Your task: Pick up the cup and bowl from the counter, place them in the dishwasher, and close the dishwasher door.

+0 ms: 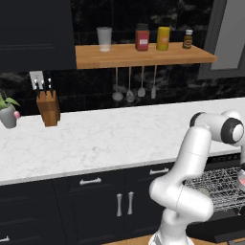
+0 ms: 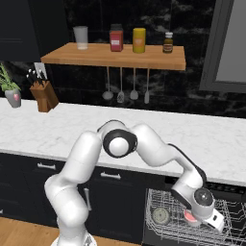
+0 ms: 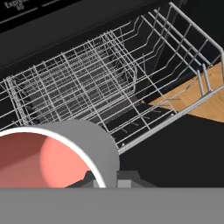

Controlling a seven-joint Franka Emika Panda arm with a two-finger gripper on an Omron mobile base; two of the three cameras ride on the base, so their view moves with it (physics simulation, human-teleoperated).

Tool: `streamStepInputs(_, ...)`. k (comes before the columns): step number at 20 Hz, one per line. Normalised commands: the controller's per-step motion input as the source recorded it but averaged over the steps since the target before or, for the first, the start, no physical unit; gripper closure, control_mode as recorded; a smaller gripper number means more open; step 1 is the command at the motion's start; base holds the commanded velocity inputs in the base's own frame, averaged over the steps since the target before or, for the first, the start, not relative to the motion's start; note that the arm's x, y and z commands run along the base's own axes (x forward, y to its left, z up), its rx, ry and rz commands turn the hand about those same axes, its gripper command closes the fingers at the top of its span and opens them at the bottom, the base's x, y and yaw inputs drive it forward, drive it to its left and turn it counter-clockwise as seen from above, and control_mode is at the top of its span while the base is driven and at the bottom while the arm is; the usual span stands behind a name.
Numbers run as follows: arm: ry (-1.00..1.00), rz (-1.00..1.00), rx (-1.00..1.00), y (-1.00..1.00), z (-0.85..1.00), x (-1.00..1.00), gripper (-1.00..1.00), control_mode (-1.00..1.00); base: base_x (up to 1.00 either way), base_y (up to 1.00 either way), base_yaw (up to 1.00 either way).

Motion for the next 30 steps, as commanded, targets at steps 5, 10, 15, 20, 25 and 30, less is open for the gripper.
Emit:
streamStepInputs(5,0.0,0.0,0.0,0.0,-0.26,0.0,1.0,-1.0,0.0,0.0,0.0)
streamStepInputs(10,0.0,0.0,-0.02,0.0,-0.21,0.0,1.0,-1.0,0.0,0.0,0.0)
streamStepInputs(15,0.0,0.0,0.0,0.0,-0.11,0.0,1.0,-1.0,0.0,0.0,0.0)
streamStepInputs(20,0.0,0.0,0.0,0.0,-0.02,0.07,1.0,-1.0,0.0,0.0,0.0)
streamStepInputs(25,0.0,0.0,0.0,0.0,0.01,0.07,1.0,-1.0,0.0,0.0,0.0)
streamStepInputs(30,0.0,0.0,0.0,-0.01,0.03,0.3,1.0,-1.0,0.0,0.0,0.0)
